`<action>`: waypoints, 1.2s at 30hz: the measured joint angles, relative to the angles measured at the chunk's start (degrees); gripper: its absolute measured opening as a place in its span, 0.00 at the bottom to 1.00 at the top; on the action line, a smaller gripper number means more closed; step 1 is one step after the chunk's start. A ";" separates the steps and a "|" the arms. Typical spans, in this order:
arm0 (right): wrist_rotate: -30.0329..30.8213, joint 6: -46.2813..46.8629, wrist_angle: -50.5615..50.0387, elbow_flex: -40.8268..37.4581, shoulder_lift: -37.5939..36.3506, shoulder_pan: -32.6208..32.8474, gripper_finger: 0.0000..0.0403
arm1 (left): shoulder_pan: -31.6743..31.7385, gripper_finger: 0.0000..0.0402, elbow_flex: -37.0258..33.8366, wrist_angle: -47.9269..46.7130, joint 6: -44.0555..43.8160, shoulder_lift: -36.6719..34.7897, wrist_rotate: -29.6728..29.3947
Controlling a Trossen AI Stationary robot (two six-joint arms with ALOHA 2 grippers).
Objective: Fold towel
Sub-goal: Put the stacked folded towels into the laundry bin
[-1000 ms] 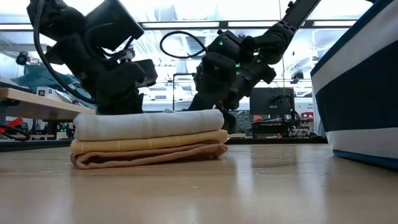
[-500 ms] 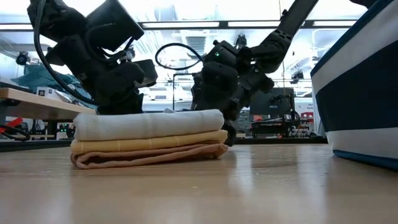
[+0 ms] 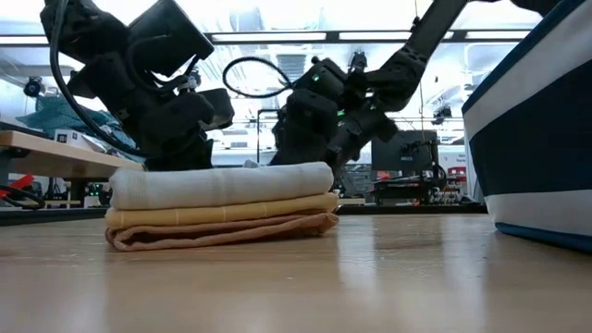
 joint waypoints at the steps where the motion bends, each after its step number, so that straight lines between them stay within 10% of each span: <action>1: 0.57 0.06 0.02 0.31 0.35 0.11 0.76 | -0.02 0.05 0.00 0.03 0.17 0.00 0.00; 16: -2.99 1.53 4.34 6.95 8.65 1.11 0.65 | -0.07 0.05 -0.17 0.35 0.83 0.00 0.04; 26: 0.67 -1.04 4.16 6.79 8.80 1.56 0.14 | -0.23 0.05 -0.36 0.26 1.86 -1.14 -2.76; 30: 1.19 -1.55 4.28 6.65 8.54 1.56 0.11 | -0.72 0.05 -0.78 -3.63 1.24 -8.05 -3.81; 36: 1.51 -2.63 3.14 6.30 6.87 1.85 0.11 | -2.97 0.05 -1.10 -19.66 -25.88 -24.50 -2.29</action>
